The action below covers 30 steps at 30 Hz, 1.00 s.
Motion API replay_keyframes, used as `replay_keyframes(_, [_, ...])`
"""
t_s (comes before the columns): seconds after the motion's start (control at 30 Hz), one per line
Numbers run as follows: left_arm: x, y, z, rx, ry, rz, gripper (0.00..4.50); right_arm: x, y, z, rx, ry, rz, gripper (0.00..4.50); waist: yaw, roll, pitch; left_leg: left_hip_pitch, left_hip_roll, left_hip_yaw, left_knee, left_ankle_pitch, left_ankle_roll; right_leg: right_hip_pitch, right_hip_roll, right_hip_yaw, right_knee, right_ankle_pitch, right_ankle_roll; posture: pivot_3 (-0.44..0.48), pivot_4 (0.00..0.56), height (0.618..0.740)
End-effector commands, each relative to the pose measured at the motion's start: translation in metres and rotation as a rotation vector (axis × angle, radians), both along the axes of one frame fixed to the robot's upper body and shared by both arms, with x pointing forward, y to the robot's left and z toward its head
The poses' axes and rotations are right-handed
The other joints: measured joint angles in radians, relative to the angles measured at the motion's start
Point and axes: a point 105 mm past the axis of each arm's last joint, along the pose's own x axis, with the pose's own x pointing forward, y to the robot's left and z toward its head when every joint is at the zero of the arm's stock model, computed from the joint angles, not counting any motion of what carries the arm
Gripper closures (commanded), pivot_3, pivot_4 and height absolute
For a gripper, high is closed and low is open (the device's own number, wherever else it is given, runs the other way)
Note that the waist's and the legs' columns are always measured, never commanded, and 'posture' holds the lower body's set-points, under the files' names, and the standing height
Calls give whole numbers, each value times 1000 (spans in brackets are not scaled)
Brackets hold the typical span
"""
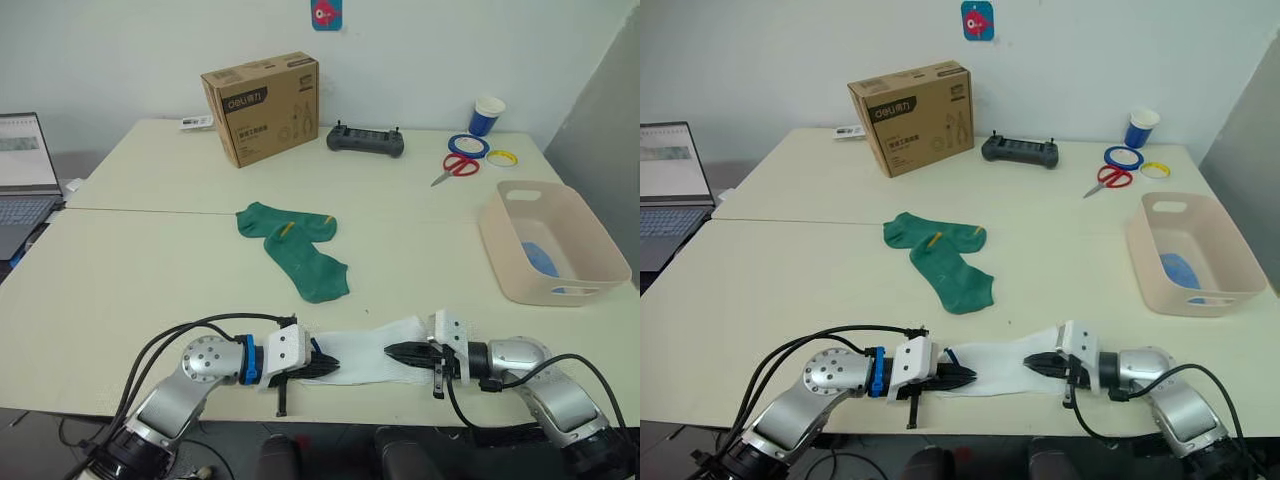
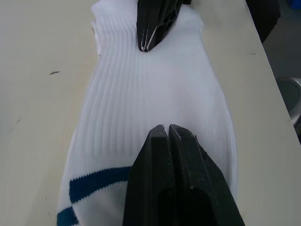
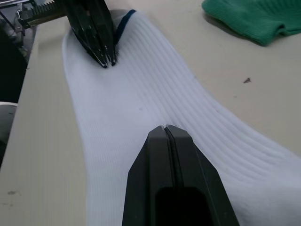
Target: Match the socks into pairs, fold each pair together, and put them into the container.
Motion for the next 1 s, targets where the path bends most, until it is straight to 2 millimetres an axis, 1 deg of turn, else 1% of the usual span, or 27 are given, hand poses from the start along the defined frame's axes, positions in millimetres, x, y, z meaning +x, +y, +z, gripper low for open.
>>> replay_keyframes(0.03, [2, 25, -17, 82, 50, 83, 4402, 8, -26, -9, -35, 6, -116, 4500, 0, 0, -3, 0, 0, 0, 0, 0, 0, 0, 0, 0, 0, 0, -1, 0, 150, 740])
replay_keyframes(0.1, [2, 29, -15, 78, 57, 99, 4402, 9, -35, -10, -19, 27, -162, 4500, -1, 0, -3, 4, 0, 0, -1, 0, 0, 4, 0, 0, 0, -1, -2, 0, 150, 740])
replay_keyframes(0.23, [1, 28, -10, 52, 72, 114, 4402, 9, -48, -11, 6, 62, -221, 4500, -3, 0, -3, 17, 0, 2, -4, 0, 0, 15, -1, 2, -2, -4, -5, 0, 150, 740])
replay_keyframes(0.37, [-1, 25, -6, 31, 87, 112, 4402, 10, -53, -1, 55, 76, -255, 4500, -3, 0, -3, 17, 0, 2, -4, 0, 0, 15, -1, 2, -2, -4, -5, 0, 150, 740])
replay_keyframes(0.47, [-3, 24, -6, 34, 89, 106, 4402, 6, -51, 5, 62, 76, -234, 4500, -3, 0, -3, 16, 0, 2, -5, 0, 0, 15, -1, 2, -2, -4, -5, 0, 150, 740])
replay_keyframes(0.5, [-3, 23, -4, 33, 89, 103, 4402, 4, -47, 8, 63, 68, -214, 4500, -3, 0, -3, 16, 0, 2, -5, 0, 0, 15, -1, 2, -2, -4, -5, 0, 150, 740])
replay_keyframes(0.6, [0, 15, 11, -22, 77, 92, 4402, 0, -28, 28, 105, 32, -153, 4500, -4, 0, -2, 16, 0, 2, -6, 0, 0, 14, -1, 2, -2, -4, -6, 0, 150, 740])
replay_keyframes(0.63, [0, 13, 16, -36, 76, 91, 4402, -1, -24, 32, 113, 28, -143, 4500, -4, 0, -2, 16, 0, 2, -6, 0, 0, 14, -1, 2, -2, -4, -6, 0, 150, 740])
replay_keyframes(0.77, [1, 0, 42, -92, 45, 54, 4402, -2, 1, 50, 122, -38, -59, 4500, -4, -2, 1, 16, 0, 1, -8, 0, 0, 13, -1, 1, -2, -4, -6, 0, 150, 740])
replay_keyframes(0.8, [1, -2, 45, -101, 45, 53, 4402, -2, 3, 51, 122, -43, -51, 4500, -3, -2, 1, 15, 0, 1, -8, 0, 0, 13, -1, 0, -2, -4, -6, 0, 150, 740])
replay_keyframes(0.83, [3, -6, 50, -114, 30, 49, 4402, 0, 11, 51, 120, -51, -41, 4500, -3, -2, 1, 15, 0, 1, -8, 0, 0, 13, -1, 0, -2, -4, -6, 0, 150, 740])
replay_keyframes(0.9, [10, -15, 56, -137, 11, 57, 4402, 6, 20, 47, 96, -65, -47, 4500, -3, -3, 1, 15, 0, 1, -8, 0, 0, 13, -1, 0, -2, -5, -6, 0, 150, 740])
replay_keyframes(0.93, [12, -17, 57, -146, 10, 65, 4402, 9, 23, 44, 83, -71, -50, 4500, -3, -3, 1, 15, 0, 1, -8, 0, 0, 13, -1, 0, -2, -5, -6, 0, 150, 740])
replay_keyframes(1.0, [17, -19, 52, -139, 8, 88, 4402, 12, 25, 38, 68, -70, -58, 4500, -3, -3, 2, 14, 0, 1, -8, 0, 0, 13, -1, 0, -2, -5, -6, 0, 150, 740])
